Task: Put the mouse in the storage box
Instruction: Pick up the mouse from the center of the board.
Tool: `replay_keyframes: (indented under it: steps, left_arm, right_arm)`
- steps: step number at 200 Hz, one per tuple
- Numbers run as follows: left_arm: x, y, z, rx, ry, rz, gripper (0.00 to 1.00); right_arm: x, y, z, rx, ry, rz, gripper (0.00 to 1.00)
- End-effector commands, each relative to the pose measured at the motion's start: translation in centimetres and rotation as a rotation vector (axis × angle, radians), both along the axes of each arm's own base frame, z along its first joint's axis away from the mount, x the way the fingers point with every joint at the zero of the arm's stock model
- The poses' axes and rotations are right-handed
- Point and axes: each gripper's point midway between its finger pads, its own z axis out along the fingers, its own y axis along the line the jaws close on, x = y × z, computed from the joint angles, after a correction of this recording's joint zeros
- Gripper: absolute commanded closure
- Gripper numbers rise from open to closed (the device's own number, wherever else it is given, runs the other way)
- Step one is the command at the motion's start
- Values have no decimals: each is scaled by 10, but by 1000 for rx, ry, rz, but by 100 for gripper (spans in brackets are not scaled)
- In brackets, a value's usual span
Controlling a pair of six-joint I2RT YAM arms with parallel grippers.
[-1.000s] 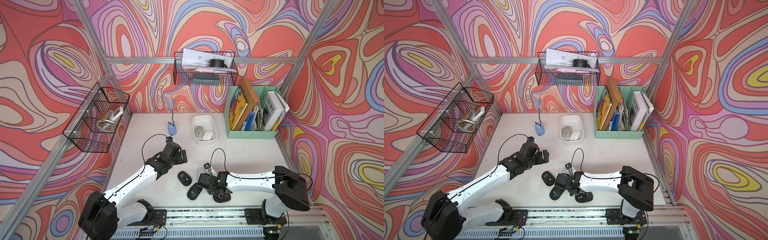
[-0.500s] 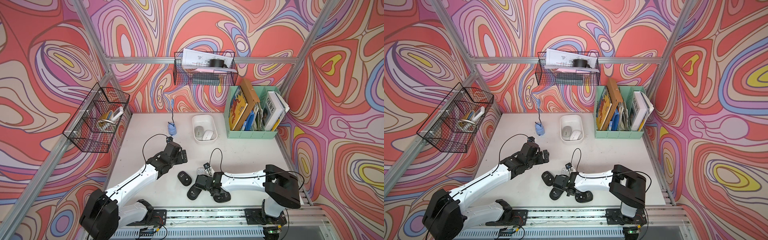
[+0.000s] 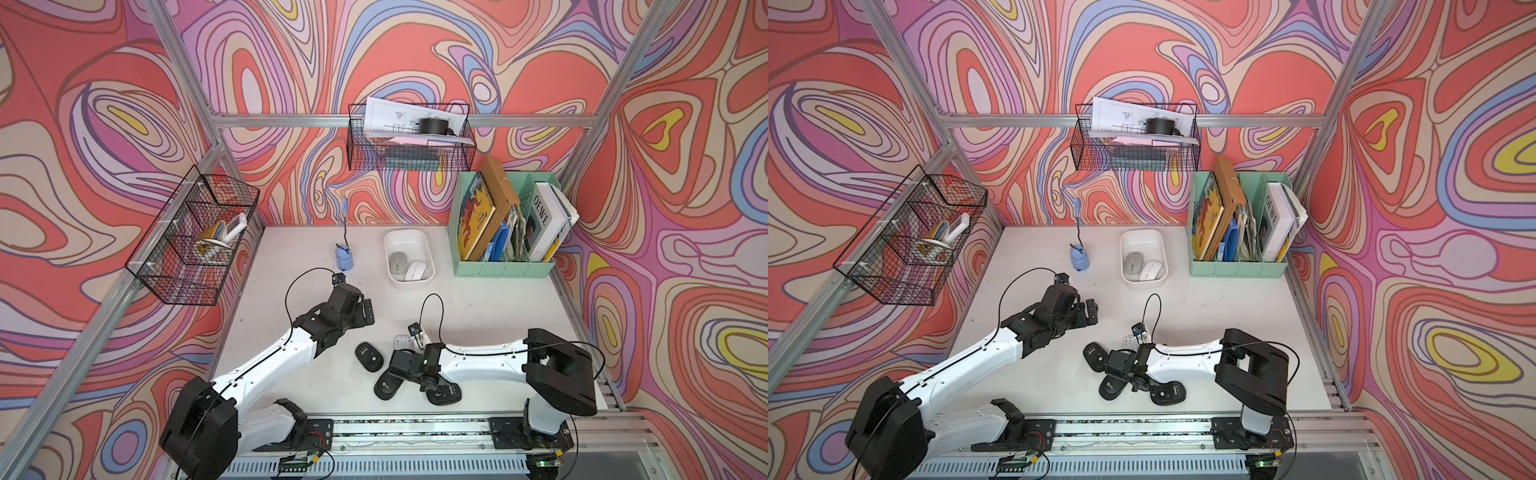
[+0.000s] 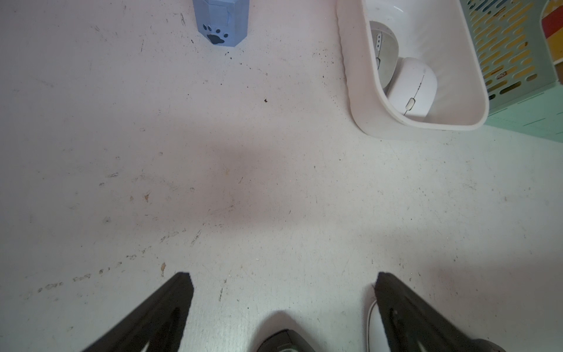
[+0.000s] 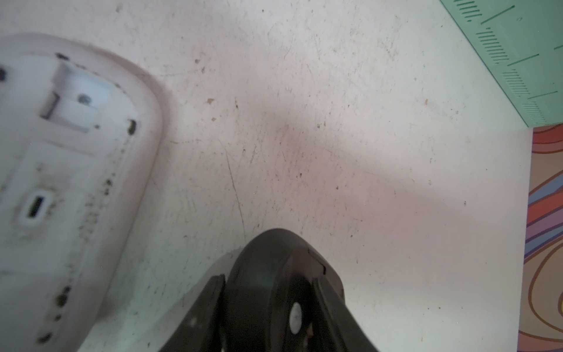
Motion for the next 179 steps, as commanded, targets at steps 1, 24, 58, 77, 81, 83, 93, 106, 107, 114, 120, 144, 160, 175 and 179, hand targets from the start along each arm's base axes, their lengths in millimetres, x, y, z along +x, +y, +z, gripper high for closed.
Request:
replay_keyframes:
  steps: [1, 24, 58, 77, 81, 83, 93, 106, 107, 114, 120, 144, 160, 175, 179]
  left_arm:
    - [2, 4, -6, 14, 0, 16, 1]
    - [2, 5, -7, 16, 0, 18, 1]
    - [2, 6, -9, 20, 4, 19, 1]
    - [3, 6, -9, 19, 5, 21, 1]
    - [3, 6, -9, 20, 5, 20, 1]
    - [2, 6, -10, 21, 7, 19, 1]
    - [3, 6, -10, 22, 6, 19, 1]
    - [3, 6, -9, 23, 5, 19, 1]
    - [3, 6, -9, 23, 5, 19, 1]
    - [3, 6, -9, 23, 6, 22, 1]
    - [3, 6, -9, 22, 5, 22, 1]
    - [2, 7, -6, 19, -1, 25, 1]
    - [2, 9, -3, 19, -11, 28, 1]
    - [1, 11, 2, 21, -24, 29, 1]
    - [1, 11, 4, 21, -28, 31, 1]
  right_arm:
    - [-4, 3, -1, 33, 17, -32, 65]
    - [-1, 5, 5, 48, 3, -39, 67]
    - [3, 7, 17, 75, -32, -55, 71]
    - [4, 9, 22, 94, -42, -65, 71]
    - [4, 9, 23, 99, -44, -67, 71]
    - [4, 9, 23, 100, -44, -67, 71]
    - [5, 10, 25, 110, -49, -73, 72]
    - [6, 10, 26, 118, -53, -85, 74]
    - [7, 10, 27, 119, -53, -86, 74]
    - [8, 9, 28, 127, -54, -98, 75]
    - [10, 8, 28, 135, -53, -108, 76]
    - [19, 4, 37, 192, -69, -149, 80]
    - [29, 2, 47, 254, -78, -173, 80]
    - [44, -2, 58, 328, -86, -199, 81]
    - [49, -2, 62, 353, -92, -201, 81]
